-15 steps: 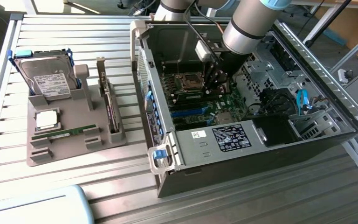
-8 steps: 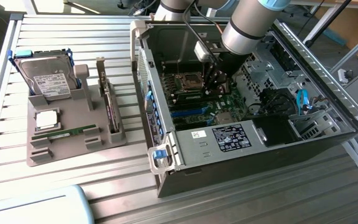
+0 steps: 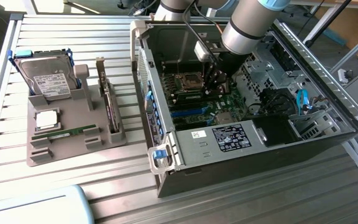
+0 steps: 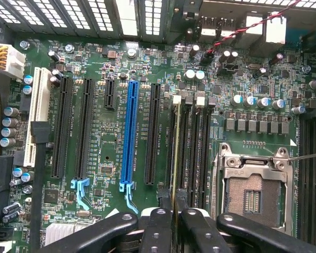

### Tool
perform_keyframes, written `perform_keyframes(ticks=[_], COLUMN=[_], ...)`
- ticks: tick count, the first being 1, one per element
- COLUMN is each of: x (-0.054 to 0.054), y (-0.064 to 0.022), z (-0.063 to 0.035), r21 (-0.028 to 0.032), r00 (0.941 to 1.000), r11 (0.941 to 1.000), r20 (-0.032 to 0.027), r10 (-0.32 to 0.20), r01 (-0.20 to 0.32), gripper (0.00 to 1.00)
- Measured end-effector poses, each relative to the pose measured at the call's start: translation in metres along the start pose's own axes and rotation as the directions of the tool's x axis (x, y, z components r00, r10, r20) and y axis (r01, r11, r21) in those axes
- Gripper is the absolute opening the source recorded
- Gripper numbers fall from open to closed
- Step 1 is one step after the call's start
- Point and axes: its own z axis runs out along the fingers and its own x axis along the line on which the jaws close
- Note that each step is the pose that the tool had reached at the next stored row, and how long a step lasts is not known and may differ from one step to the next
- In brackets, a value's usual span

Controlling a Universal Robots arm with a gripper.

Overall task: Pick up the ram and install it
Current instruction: 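Insert the ram into the slot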

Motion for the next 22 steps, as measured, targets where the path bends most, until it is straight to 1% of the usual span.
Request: perform_keyframes(ticks=[8,11,15,22], x=[0.0000,-0.0001,0.0000,0.0001], y=[-0.0001,0.0006,0.0007,0.0004], z=[0.0001,0.0005,0.0007,0.0032], r21=[0.0001,0.0006,0.0005,0.0006], r00=[1.0000,0.9999,0.9999,0.9999], r11=[1.0000,0.9999,0.9999,0.9999], r20=[0.0001,0.0017,0.0016,0.0017], r10=[0.000,0.012,0.013,0.016], r01=[0.000,-0.012,-0.013,-0.016], gripper=[0.14,0.14,0.14,0.14])
